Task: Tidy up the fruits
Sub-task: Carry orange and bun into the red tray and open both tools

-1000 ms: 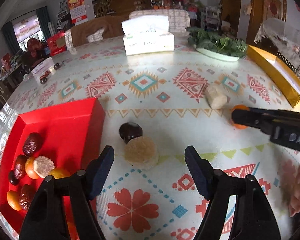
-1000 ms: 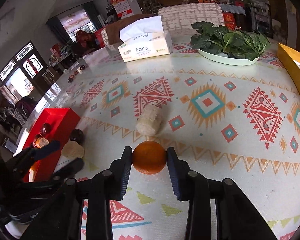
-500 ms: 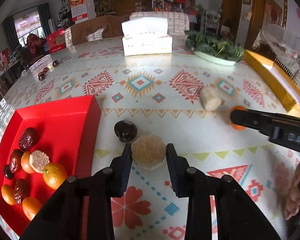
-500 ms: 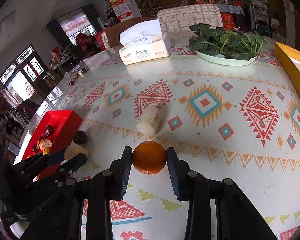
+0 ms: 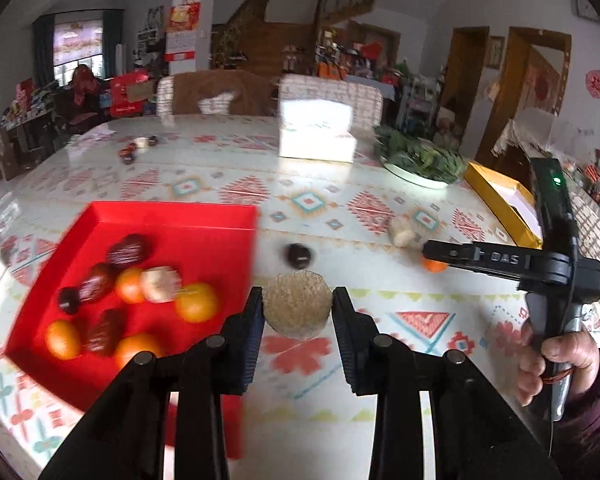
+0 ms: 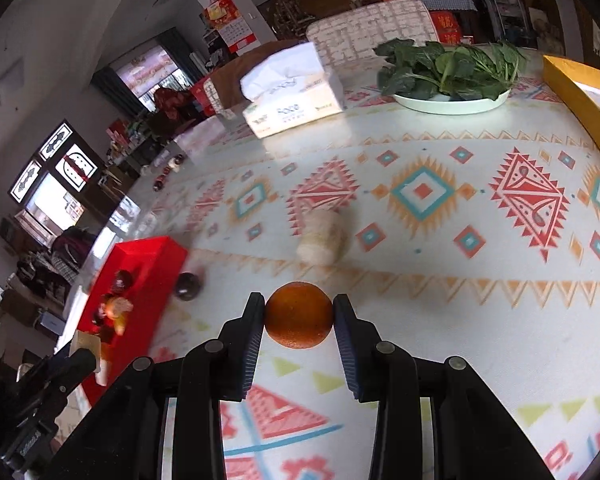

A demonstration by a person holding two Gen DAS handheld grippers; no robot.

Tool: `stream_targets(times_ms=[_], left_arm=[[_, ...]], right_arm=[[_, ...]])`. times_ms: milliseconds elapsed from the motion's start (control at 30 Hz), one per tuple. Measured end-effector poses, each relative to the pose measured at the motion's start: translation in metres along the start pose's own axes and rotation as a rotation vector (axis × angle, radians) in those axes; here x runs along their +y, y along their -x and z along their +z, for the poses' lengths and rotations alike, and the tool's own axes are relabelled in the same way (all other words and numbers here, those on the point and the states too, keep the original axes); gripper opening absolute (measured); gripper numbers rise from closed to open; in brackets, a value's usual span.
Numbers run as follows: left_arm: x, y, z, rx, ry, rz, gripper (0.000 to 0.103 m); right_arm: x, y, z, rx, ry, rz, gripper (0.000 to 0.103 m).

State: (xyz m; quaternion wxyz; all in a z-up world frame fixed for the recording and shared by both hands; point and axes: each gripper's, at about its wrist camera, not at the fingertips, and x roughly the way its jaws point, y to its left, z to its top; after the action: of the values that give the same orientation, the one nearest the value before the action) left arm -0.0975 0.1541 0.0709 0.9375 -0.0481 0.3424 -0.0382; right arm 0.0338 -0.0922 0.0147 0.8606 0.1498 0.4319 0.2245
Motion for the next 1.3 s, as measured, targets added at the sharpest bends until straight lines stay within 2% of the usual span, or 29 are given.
stream_targets(times_ms=[200,400,567,700,867,1067,1133,1233,1300], left_arm=[[0.053,0.03,-0.013,-0.046,0.093,0.046,0.033],[0.117,0.048,-0.028,-0.061,0.206,0.132,0.033],[0.156,0.047,-0.038,-0.05,0.278,0.187,0.033],[0.168,0.04,-0.044,-0.034,0.286,0.194,0.033],[0.166,0.024,-0.045,-0.006,0.271,0.159,0.033],[0.16,0.01,-0.043,0.01,0.249,0.161,0.033],[0.159,0.009,-0.042,0.004,0.237,0.182,0.033],[0.16,0.008,-0.042,0.004,0.241,0.187,0.04],[0.16,0.01,-0.041,-0.003,0.242,0.189,0.051]], right_arm=[[0.061,0.007,-0.006,0.008,0.128,-0.019,0.039],[0.128,0.013,-0.005,0.006,0.235,0.041,0.039],[0.174,-0.016,-0.01,0.072,0.29,0.096,0.039],[0.195,-0.047,-0.015,0.114,0.31,0.099,0.039],[0.211,-0.082,-0.011,0.157,0.319,0.074,0.039],[0.214,-0.115,-0.007,0.19,0.319,0.035,0.039],[0.213,-0.125,-0.006,0.198,0.308,0.031,0.04],[0.211,-0.133,-0.005,0.198,0.292,0.045,0.04],[0.211,-0.132,-0.004,0.188,0.288,0.057,0.041]])
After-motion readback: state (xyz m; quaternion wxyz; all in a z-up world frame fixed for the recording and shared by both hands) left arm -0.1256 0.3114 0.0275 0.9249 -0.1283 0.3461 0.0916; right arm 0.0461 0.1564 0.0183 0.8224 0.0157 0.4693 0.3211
